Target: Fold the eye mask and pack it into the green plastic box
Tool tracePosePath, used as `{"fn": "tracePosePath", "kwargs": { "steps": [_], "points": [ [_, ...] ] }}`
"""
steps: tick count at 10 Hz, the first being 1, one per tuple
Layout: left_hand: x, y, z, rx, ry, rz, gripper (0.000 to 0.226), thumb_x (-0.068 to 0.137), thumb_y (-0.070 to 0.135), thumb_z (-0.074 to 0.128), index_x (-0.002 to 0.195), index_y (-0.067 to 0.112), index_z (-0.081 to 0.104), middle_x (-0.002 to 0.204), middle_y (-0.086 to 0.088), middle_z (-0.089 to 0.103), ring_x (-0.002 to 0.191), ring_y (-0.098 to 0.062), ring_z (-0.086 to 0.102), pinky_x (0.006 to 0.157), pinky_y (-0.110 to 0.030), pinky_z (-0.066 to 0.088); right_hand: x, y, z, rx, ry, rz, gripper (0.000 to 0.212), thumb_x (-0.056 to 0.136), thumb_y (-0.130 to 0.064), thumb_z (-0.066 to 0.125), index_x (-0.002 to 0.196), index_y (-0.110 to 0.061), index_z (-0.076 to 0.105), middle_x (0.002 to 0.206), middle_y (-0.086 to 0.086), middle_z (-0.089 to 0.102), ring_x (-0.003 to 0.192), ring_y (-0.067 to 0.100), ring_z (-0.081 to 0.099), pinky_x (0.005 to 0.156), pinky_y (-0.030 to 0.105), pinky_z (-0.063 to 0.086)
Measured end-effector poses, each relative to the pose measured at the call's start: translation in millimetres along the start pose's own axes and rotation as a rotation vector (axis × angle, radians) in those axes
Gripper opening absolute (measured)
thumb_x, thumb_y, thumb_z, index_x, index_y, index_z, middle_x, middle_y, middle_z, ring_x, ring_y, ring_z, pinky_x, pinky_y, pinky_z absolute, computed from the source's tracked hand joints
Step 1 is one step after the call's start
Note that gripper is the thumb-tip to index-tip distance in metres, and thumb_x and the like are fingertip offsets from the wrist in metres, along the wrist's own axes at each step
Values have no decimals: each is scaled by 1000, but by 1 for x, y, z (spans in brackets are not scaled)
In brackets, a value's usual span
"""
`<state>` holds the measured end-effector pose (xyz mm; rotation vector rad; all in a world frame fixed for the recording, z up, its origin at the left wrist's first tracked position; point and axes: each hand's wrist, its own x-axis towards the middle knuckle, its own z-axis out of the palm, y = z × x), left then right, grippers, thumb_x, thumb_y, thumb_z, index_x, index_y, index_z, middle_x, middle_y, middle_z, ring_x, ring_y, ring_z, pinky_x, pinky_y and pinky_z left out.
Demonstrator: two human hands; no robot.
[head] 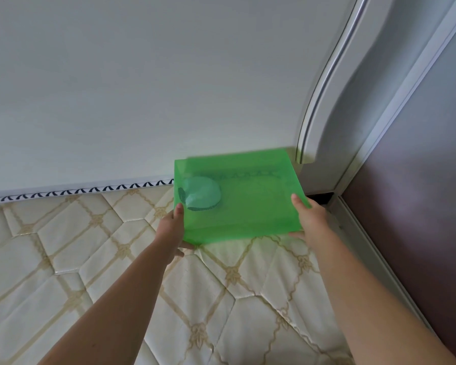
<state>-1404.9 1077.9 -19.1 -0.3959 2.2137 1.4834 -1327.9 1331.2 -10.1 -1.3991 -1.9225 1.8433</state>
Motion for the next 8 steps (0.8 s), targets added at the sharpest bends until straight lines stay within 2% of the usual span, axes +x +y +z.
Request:
{"fn": "tracePosePath", "kwargs": {
  "steps": [1, 2, 3, 4, 5, 6, 7, 8],
  "points": [
    [-5, 6, -1, -67, -35, -79, 59, 95, 52, 26, 144, 18, 29, 141, -17, 44, 82, -40, 67, 61, -49, 52, 1, -5, -6, 76, -47, 108, 59, 81, -41, 64, 133, -20, 46, 138, 9, 44, 123, 36, 44, 88, 57, 50],
    [-12, 18, -1, -42, -21, -182, 65, 96, 53, 24, 146, 11, 23, 148, -21, 34, 108, -49, 56, 89, -67, 40, 1, -16, -8, 18, -6, 101, 55, 80, -37, 68, 126, -12, 51, 130, 10, 51, 118, 34, 48, 99, 51, 42],
    [-18, 21, -10, 113, -40, -197, 75, 94, 58, 20, 145, 5, 23, 145, -26, 36, 122, -47, 45, 100, -59, 33, -2, -23, -9, -99, 73, -16, 43, 80, -32, 68, 110, -3, 59, 118, 15, 60, 97, 27, 54, 83, 36, 43],
    [-24, 20, -18, 94, -46, -170, 77, 93, 61, 20, 144, 3, 27, 145, -25, 36, 131, -42, 36, 106, -54, 28, -8, -29, -11, -199, 121, -69, 52, 81, -39, 65, 111, 2, 58, 123, 16, 58, 104, 30, 55, 83, 37, 43],
    [-35, 22, -23, 31, -23, -115, 79, 92, 62, 23, 145, 4, 25, 151, -21, 28, 137, -39, 29, 110, -51, 22, -26, -35, -14, -300, 153, -137, 65, 87, -43, 55, 136, -4, 40, 141, 15, 45, 127, 33, 44, 98, 41, 39],
    [-45, 20, -29, -24, 43, -87, 75, 93, 59, 25, 145, 4, 24, 152, -18, 28, 136, -39, 31, 109, -50, 25, -45, -38, -14, -333, 185, -182, 60, 89, -39, 51, 137, -6, 38, 142, 15, 43, 128, 35, 42, 105, 48, 35],
    [-66, 21, -41, -36, 178, -34, 56, 98, 42, 31, 135, 0, 39, 129, -19, 49, 109, -33, 49, 89, -41, 40, -79, -45, -14, -414, 263, -280, 41, 88, -25, 51, 126, -9, 51, 131, 17, 50, 118, 36, 48, 105, 50, 32],
    [-95, 10, -51, -65, 245, 94, 20, 92, 17, 37, 76, 8, 46, 64, -3, 33, 56, -17, 30, 54, -28, 25, -112, -42, -13, -375, 247, -377, 30, 88, -17, 49, 115, -7, 57, 126, 18, 50, 107, 37, 53, 96, 47, 41]
  ]
}}
